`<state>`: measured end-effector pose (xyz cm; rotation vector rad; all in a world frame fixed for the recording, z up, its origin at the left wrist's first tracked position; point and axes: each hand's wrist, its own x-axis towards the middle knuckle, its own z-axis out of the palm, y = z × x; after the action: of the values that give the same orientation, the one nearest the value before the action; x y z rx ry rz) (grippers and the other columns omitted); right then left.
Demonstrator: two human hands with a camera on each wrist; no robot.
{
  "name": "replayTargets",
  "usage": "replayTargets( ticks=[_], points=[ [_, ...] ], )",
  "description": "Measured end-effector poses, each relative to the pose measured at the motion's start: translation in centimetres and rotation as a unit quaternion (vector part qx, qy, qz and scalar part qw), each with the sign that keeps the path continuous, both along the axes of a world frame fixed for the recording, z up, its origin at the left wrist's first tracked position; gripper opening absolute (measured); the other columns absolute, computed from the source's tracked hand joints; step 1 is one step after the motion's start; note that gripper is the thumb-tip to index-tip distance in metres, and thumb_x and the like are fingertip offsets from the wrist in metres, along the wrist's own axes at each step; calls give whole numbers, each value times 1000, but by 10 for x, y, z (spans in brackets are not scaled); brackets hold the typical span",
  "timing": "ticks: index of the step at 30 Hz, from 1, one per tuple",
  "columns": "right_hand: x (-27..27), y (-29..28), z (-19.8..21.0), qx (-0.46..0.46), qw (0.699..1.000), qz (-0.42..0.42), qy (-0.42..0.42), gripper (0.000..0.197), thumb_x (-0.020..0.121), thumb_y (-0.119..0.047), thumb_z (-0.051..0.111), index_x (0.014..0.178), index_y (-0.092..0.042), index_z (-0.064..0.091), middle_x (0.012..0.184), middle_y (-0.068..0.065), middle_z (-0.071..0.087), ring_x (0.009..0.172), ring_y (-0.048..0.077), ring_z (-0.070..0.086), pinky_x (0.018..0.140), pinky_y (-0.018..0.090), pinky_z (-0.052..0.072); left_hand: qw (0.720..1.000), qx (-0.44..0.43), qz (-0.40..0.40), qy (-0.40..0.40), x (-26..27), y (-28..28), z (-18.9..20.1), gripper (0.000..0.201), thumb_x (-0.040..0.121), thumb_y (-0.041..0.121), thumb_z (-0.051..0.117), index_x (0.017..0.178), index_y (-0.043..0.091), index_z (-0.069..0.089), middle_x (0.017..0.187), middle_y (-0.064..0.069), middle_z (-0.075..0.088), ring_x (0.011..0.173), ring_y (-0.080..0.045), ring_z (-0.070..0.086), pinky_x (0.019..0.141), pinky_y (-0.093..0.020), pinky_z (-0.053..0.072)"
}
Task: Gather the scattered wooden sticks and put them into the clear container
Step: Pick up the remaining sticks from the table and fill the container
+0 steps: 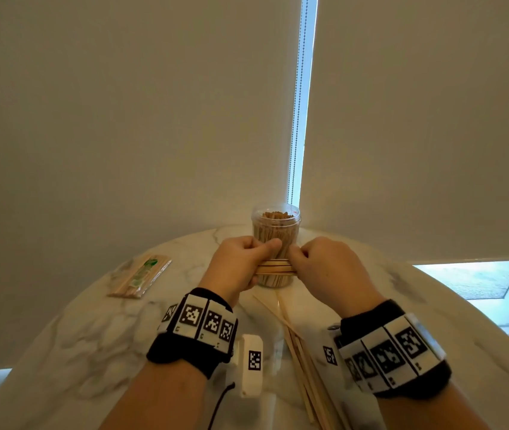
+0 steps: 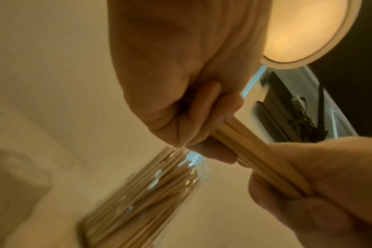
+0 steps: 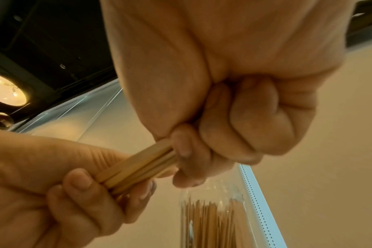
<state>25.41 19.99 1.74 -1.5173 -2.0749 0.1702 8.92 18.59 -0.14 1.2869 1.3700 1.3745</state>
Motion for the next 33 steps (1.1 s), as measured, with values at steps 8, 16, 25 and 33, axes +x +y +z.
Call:
replayTargets(
  ticks=[8,16,25,33],
  points=[
    [2,3,-6,-79,980,179,-42,27,95,-55,57,89,-29,65,72,-6,61,64,6,55,57,22,35,996,-34,60,-63,-15,16,-9,60,86,67,60,75,9,62,56,-7,54,45,-15,46,44,-25,39],
    [11,3,5,-46,987,150,27,43,91,-68,51,84,-28,66,73,-5,66,62,6,58,56,23,41,989,69,114,-59,1,22,-17,38,87,35,76,65,16,51,46,4,54,42,-10,49,50,-27,42],
    [8,2,6,52,996,37,55,51,99,-55,46,61,-22,56,53,-3,49,51,10,46,49,26,28,988,49,95,-113,22,25,-27,36,91,41,70,78,10,56,58,-5,63,50,-16,56,66,-35,49],
    [61,18,23,42,985,-36,162,49,97,-47,55,65,-13,68,47,0,49,50,18,48,50,29,31,981,46,143,-123,14,26,6,59,85,73,50,115,22,53,111,4,59,100,-11,59,83,-33,57]
  ],
)
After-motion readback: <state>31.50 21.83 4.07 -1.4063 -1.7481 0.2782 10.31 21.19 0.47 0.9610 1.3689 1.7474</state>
